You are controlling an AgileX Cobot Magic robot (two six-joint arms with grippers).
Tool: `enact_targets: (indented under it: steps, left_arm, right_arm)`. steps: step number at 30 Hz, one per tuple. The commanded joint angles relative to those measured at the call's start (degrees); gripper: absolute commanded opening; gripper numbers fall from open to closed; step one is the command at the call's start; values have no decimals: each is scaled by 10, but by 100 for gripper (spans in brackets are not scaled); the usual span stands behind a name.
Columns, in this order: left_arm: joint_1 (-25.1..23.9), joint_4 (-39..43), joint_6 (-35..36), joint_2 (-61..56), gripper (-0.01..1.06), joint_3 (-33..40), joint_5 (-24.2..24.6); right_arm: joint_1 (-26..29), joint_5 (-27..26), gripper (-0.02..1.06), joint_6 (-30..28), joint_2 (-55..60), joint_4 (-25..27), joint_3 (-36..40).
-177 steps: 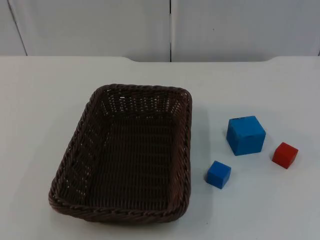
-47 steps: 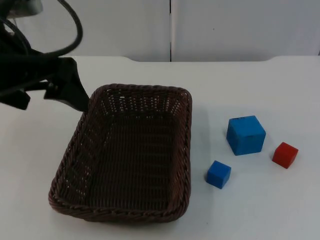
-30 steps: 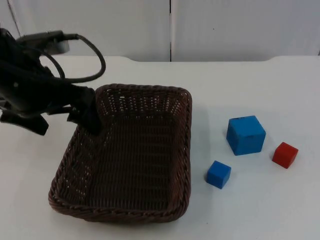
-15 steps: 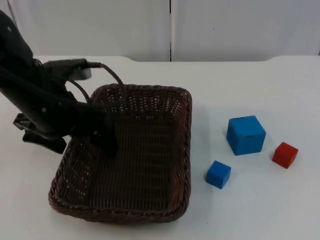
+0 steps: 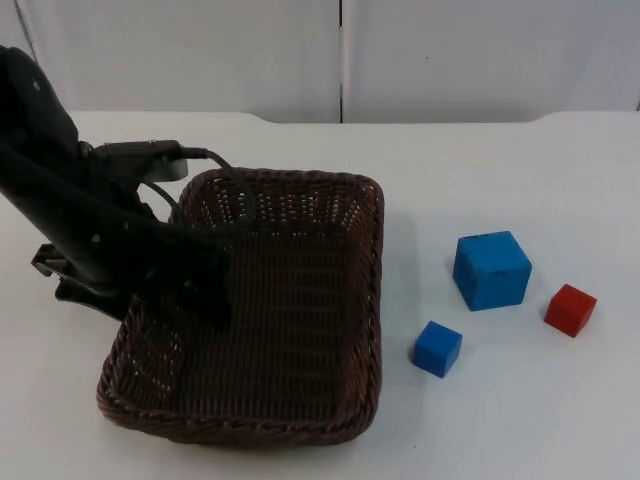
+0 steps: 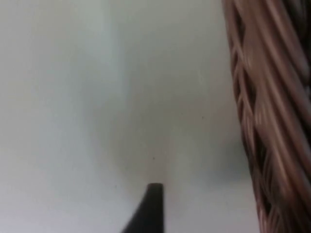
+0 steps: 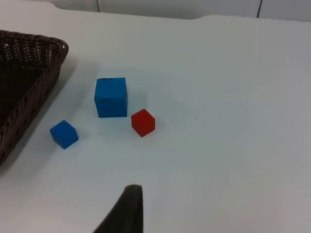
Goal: Pick up the basket with the left hand and place the largest block into the basket with the right hand.
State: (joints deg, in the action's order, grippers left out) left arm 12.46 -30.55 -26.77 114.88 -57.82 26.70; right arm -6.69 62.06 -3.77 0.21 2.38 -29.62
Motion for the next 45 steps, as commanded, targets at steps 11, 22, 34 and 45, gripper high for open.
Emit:
enact_targets:
  steps: [11,22,34,45]
  left_arm:
    - [2,-7,5,1,0,-2,6]
    - [2,-3,37,-13,0,-1,29]
    - [2,-4,63,-151,0,0,96]
    - [2,-8,138,-267,0,63,139]
  right_arm:
    - [3,-2,105,-2,-2,-9,1]
    - [3,-2,105,-2,-2,-9,1]
    - [3,-2,105,-4,-2,-9,1]
    - [3,-2,105,-4,-2,-9,1]
